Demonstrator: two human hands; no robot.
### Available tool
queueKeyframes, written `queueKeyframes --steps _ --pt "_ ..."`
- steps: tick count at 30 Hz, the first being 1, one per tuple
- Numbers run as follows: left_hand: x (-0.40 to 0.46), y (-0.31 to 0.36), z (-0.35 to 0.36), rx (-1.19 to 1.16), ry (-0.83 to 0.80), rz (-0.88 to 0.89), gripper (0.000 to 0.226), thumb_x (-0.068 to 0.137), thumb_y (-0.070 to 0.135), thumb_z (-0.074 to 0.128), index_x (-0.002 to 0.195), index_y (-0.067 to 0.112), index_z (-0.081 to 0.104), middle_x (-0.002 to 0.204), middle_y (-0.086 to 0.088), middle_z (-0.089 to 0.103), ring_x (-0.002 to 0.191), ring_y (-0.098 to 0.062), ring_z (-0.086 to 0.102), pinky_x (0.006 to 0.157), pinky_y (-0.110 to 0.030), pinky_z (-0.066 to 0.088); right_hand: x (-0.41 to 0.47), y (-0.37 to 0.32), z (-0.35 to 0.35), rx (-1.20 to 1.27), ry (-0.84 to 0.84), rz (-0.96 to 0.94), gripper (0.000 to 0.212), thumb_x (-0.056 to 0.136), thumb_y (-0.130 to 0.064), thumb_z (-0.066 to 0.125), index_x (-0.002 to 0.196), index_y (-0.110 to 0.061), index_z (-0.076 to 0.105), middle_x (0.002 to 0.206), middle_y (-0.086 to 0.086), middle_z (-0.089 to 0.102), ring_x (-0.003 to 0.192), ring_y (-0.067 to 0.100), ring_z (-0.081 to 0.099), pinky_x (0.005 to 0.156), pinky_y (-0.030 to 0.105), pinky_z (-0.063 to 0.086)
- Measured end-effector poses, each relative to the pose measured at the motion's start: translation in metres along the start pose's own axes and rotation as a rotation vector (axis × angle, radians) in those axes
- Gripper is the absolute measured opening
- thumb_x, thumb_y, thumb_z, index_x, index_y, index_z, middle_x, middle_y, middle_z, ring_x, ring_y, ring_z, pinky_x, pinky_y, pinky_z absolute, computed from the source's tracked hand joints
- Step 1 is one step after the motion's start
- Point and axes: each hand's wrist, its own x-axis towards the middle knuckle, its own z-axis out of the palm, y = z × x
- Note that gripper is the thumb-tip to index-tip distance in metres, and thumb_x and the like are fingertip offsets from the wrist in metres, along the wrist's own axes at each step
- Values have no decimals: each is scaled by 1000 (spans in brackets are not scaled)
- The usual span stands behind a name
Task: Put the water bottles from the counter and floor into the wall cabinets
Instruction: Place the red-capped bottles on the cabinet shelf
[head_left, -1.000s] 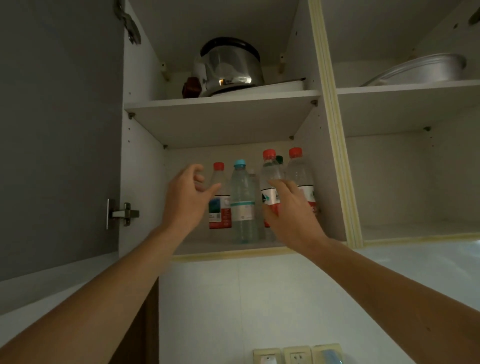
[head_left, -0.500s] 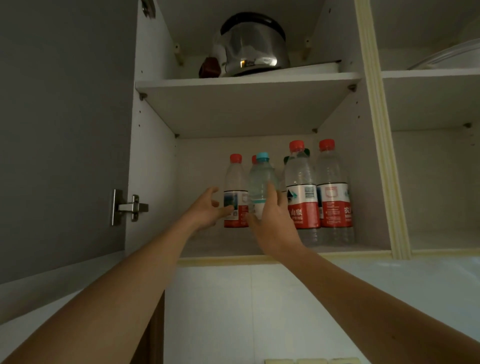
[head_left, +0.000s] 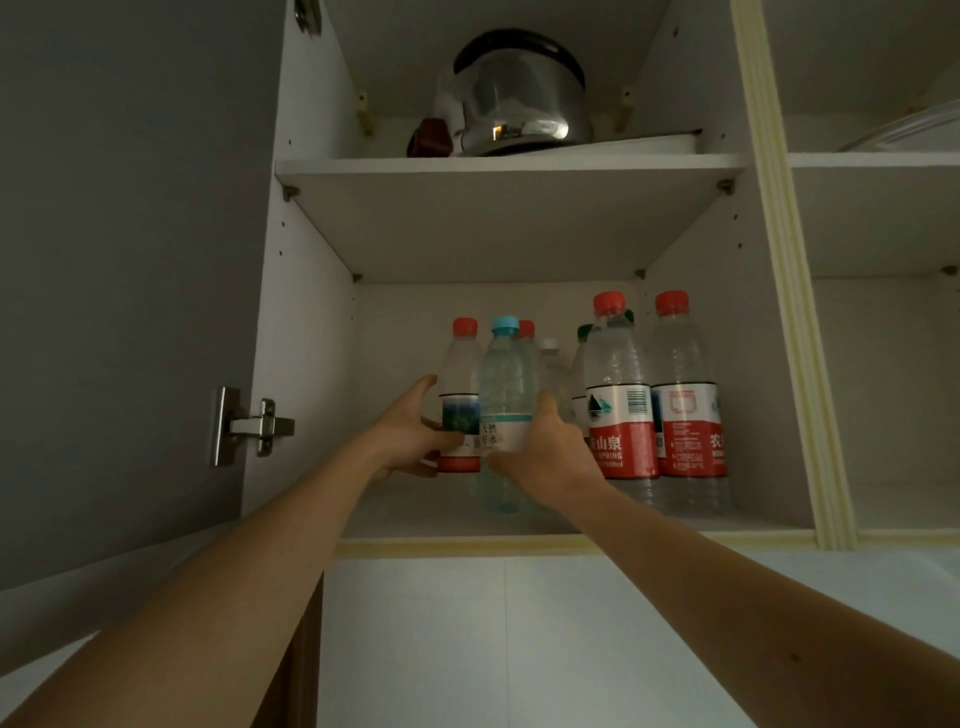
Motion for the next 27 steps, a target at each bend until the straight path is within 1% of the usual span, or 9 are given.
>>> queueKeyframes --steps 2,4,9,12,14,16,22,24,27 --pt "-2 -2 -6 19 78 -17 93 90 2 68 156 39 15 106 -11 64 86 -26 72 61 -36 61 3 -5 1 1 -33 11 73 82 -24 80 137 -15 34 124 12 63 112 30 64 96 47 55" --pt "-4 -5 -9 15 113 -43 92 92 1 66 157 37 14 109 -14 60 89 -28 69 64 -38 62 6 -8 2 10 -56 19 73 80 -22 83 136 -14 36 123 11 63 112 28 64 96 45 55" --pt "-2 -10 -3 -133 -17 -87 88 89 10 73 156 33 22 122 -8 62 108 -27 66 93 -46 55 12 -4 -2 29 -77 12 74 78 -19 83 136 -13 36 113 4 62 94 18 62 78 28 55" --pt "5 -11 1 -216 -75 -88 73 91 6 69 150 33 34 120 -7 69 109 -25 67 102 -49 49 15 1 -2 48 -54 10 70 78 -20 83 132 -14 39 117 6 63 94 18 61 76 27 54" --pt "7 -12 3 -212 -103 -84 64 92 5 68 144 34 43 118 -6 72 107 -24 68 100 -49 49 16 2 0 52 -51 4 68 78 -19 83 130 -15 40 112 5 62 93 17 60 74 27 54" --pt "8 -13 3 -191 -101 -77 62 91 6 70 140 33 45 117 -6 71 103 -23 69 89 -45 52 17 3 1 49 -53 -3 68 79 -20 83 131 -14 40 108 2 60 92 17 59 72 26 52" --pt "0 -10 -8 5 12 -35 45 89 14 73 123 29 48 107 -1 69 95 -21 69 72 -40 58 20 -2 7 13 -90 -15 68 79 -21 83 132 -14 40 106 3 58 92 18 58 77 29 51" --pt "-4 -11 -16 68 62 -23 44 89 13 73 121 28 46 107 -1 66 95 -20 67 73 -43 59 24 -6 12 4 -122 -10 67 80 -21 83 131 -14 40 114 7 61 97 21 61 82 32 53" --pt "-8 -16 -28 114 144 10 62 89 8 72 136 22 35 121 -6 63 100 -21 66 80 -44 59 33 -13 21 -14 -187 1 67 80 -21 83 131 -14 39 119 8 60 108 26 62 90 36 55"
